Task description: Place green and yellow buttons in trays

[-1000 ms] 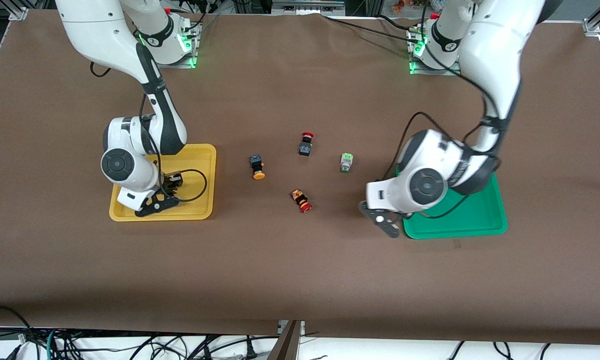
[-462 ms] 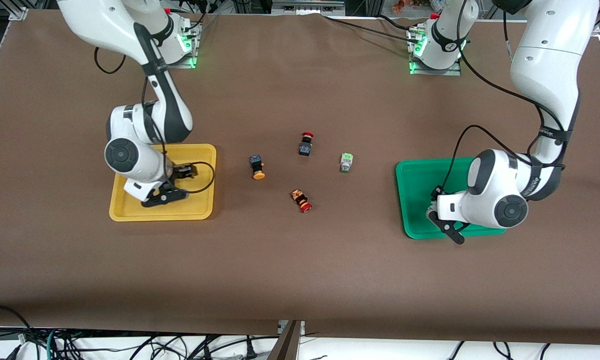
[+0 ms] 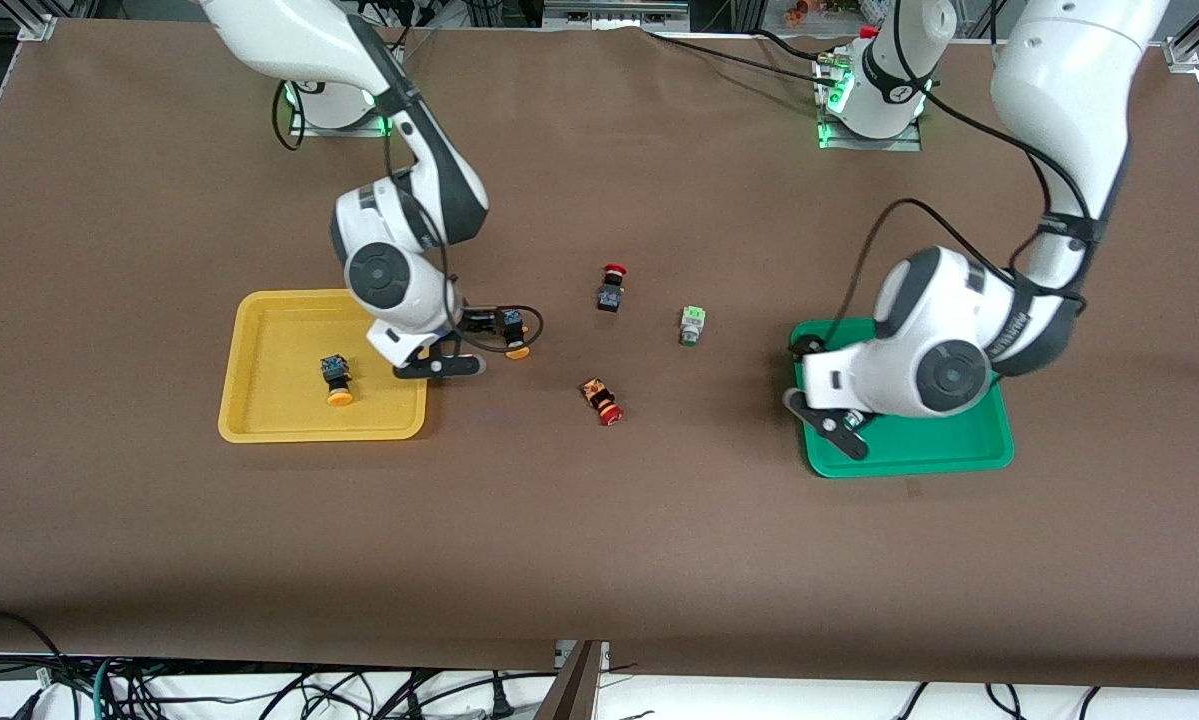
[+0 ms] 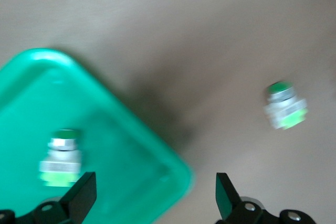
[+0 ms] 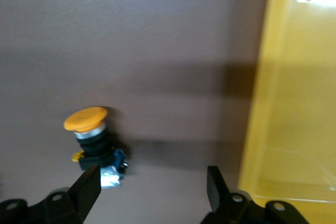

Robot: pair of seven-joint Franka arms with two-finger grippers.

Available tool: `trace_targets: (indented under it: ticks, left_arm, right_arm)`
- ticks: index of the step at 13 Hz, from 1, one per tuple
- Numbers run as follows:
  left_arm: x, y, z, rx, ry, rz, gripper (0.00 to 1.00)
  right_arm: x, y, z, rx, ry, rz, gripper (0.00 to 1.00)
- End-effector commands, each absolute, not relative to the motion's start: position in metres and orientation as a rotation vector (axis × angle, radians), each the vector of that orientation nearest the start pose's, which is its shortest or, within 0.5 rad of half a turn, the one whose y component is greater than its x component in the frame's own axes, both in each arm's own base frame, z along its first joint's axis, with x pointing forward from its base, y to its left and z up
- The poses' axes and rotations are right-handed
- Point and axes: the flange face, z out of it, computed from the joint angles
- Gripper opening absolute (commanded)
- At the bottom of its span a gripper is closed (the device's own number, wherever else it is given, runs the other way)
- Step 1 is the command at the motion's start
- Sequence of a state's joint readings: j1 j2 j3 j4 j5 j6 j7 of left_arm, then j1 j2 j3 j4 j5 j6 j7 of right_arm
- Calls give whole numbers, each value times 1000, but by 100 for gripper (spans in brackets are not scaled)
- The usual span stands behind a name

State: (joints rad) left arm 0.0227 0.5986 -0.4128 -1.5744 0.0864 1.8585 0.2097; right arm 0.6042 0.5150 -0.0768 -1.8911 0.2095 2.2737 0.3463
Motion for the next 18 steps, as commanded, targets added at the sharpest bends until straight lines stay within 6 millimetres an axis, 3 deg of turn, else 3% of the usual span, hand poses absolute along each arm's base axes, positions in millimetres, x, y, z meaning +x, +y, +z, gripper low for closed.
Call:
trace_targets:
  ticks: [1,3,5,8,9,12,13,14,16,18]
  left_arm:
    - [581,-286,279,-3154,581,511,100]
    - [532,-341,242,-3170,313,443,100]
    - [495,-375,217,-3178,209,372,100]
    - [488,-373,211,-3085,261,305,100]
    - [488,-375,211,-3084,262,302,100]
    - [489,-375,197,-3062,305,283,100]
    - [491,-373,194,-3054,325,257,100]
    - [491,-374,190,-3059,317,257,86]
    - [488,-376,185,-3056,320,267,41]
    - [490,-375,183,-3067,318,256,15]
  right_arm:
    - [522,336,204,-3078,19,225,92]
    - [511,353,195,-3066,64,208,92]
    - [507,356,189,-3064,70,194,92]
    - [497,351,174,-3066,74,164,91]
    - [493,350,171,-3067,73,159,78]
    - [492,354,178,-3065,58,180,18]
    - [494,353,186,-3066,48,193,3]
    - [498,351,195,-3065,30,197,0]
    - [516,327,210,-3083,-22,199,0]
    - [539,280,221,-3105,-144,205,0]
